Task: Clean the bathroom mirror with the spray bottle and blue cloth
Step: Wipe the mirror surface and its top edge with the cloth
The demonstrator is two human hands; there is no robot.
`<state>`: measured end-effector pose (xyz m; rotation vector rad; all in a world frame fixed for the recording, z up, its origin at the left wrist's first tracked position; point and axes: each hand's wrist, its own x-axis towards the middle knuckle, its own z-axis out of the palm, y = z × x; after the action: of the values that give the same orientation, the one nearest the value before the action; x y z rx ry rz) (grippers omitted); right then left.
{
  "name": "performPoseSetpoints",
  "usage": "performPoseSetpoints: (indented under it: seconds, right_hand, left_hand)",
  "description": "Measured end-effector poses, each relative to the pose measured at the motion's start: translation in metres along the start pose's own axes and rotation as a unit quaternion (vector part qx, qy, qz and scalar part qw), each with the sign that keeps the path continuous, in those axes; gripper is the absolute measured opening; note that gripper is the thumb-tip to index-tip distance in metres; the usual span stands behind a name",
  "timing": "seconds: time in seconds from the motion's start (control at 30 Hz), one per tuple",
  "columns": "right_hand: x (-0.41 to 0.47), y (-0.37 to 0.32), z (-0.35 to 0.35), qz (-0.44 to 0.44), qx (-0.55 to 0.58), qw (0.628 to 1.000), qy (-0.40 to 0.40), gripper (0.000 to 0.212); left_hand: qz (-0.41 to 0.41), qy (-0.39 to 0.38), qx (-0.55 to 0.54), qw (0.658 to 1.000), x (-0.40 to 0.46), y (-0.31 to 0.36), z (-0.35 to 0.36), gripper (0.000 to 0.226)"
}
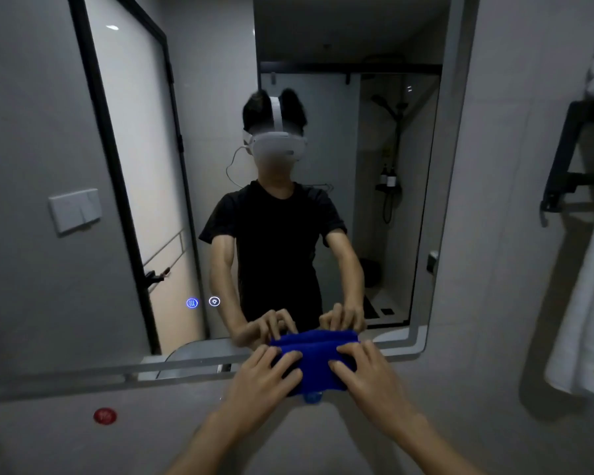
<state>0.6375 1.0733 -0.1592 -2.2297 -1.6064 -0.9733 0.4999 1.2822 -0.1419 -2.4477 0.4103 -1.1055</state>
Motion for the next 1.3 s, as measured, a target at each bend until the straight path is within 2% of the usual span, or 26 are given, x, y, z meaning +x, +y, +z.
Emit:
performPoseSetpoints:
  seconds: [0.07,0.17,0.27,0.37,0.47,0.63,0.73,0.93,1.07,1.2,1.3]
  right_hand:
    - [-0.004,-0.006,0.006,0.020,0.024,0.999,-0.009,0.049]
    - [-0.006,-0.007,0.009,0.057,0.015,0.998,0.019,0.038]
    - [-0.003,-0.003,0.006,-0.011,0.003,1.000,0.010,0.046]
    - [0.016,0.004,-0.014,-0.007,0.011,0.999,0.037,0.054]
    - [0.045,0.012,-0.045,-0.002,-0.013,0.996,0.084,0.049]
    - [0.111,0.036,-0.111,-0.028,-0.083,0.979,0.182,0.035]
    - [0.154,0.049,-0.162,-0.043,-0.124,0.965,0.226,0.037]
    - [0.235,0.072,-0.248,-0.017,-0.166,0.958,0.235,0.066]
    - [0.274,0.083,-0.294,-0.029,-0.186,0.943,0.275,0.052]
    - [0.315,0.095,-0.332,-0.003,-0.201,0.932,0.301,0.059]
    - [0.340,0.100,-0.361,0.000,-0.204,0.930,0.306,0.060]
  left_hand:
    - [-0.004,0.004,-0.011,1.000,-0.006,0.002,0.008,0.009]
    - [0.005,0.008,-0.022,1.000,-0.008,0.003,0.013,0.022]
    - [0.028,-0.009,-0.023,0.999,-0.006,-0.005,0.011,0.031]
    - [0.029,0.009,-0.019,0.999,0.009,-0.022,-0.003,0.031]
    - [0.022,0.053,0.013,0.998,0.034,-0.044,-0.025,0.007]
    - [0.032,0.094,0.069,0.993,0.097,-0.094,-0.084,0.022]
    - [0.024,0.104,0.099,0.989,0.139,-0.123,-0.119,0.026]
    - [-0.024,0.123,0.122,0.985,0.223,-0.178,-0.188,0.032]
    - [-0.055,0.138,0.159,0.976,0.268,-0.203,-0.224,0.050]
    - [-0.080,0.168,0.174,0.967,0.307,-0.230,-0.250,0.076]
    - [-0.073,0.198,0.185,0.960,0.331,-0.242,-0.267,0.067]
